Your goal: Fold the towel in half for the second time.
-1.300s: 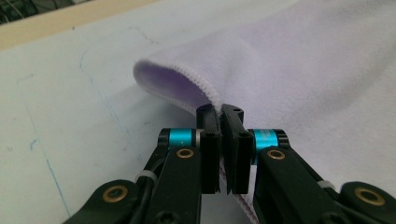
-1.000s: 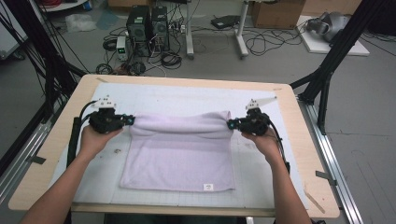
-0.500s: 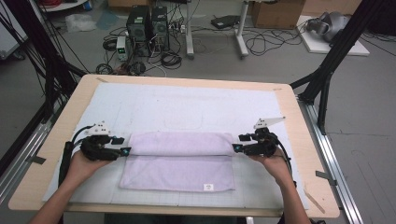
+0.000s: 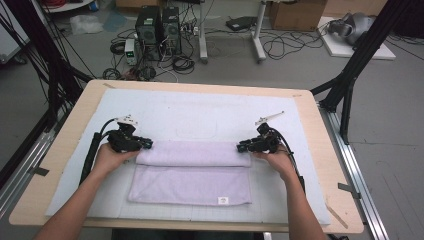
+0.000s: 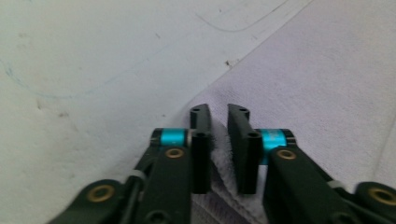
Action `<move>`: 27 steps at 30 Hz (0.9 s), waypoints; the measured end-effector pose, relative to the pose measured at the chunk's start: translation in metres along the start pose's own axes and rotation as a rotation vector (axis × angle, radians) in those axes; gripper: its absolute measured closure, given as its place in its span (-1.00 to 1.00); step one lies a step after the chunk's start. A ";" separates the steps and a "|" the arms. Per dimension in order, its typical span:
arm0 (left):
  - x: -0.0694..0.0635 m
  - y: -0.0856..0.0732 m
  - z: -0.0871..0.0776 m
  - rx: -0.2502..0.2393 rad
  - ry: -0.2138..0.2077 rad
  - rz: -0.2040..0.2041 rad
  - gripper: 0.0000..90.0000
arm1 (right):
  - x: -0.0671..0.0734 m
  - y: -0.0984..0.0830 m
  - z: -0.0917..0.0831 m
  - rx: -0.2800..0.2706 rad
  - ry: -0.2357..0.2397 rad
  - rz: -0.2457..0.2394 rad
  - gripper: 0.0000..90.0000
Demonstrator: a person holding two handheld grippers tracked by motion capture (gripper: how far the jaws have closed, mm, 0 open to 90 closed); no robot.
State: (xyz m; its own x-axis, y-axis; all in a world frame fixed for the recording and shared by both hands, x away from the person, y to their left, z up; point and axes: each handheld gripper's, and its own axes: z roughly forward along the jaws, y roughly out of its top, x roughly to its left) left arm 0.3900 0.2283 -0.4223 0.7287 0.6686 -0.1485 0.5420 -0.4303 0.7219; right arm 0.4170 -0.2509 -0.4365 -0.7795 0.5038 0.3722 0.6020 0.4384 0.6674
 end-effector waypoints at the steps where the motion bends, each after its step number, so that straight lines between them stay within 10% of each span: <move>1: -0.001 0.001 -0.004 -0.013 0.009 0.009 0.88 | 0.004 0.001 -0.001 0.000 -0.011 -0.026 0.81; 9: -0.023 0.005 -0.052 -0.164 0.027 0.062 0.89 | 0.052 0.011 -0.040 -0.118 -0.070 -0.192 0.83; 13: -0.045 -0.019 -0.076 -0.208 -0.008 0.085 0.86 | 0.085 -0.005 -0.060 -0.165 -0.057 -0.257 0.79; 18: -0.067 -0.061 -0.088 -0.158 -0.020 0.103 0.34 | 0.104 -0.042 -0.063 -0.146 -0.023 -0.266 0.46; 27: -0.071 -0.051 -0.064 -0.110 -0.030 0.139 0.12 | 0.103 -0.053 -0.039 -0.102 -0.054 -0.278 0.19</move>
State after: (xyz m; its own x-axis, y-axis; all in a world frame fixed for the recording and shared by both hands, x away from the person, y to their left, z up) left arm 0.2837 0.2418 -0.4055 0.8067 0.5879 -0.0609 0.3868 -0.4472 0.8065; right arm 0.2985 -0.2509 -0.4084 -0.9001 0.4151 0.1325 0.3439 0.4899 0.8011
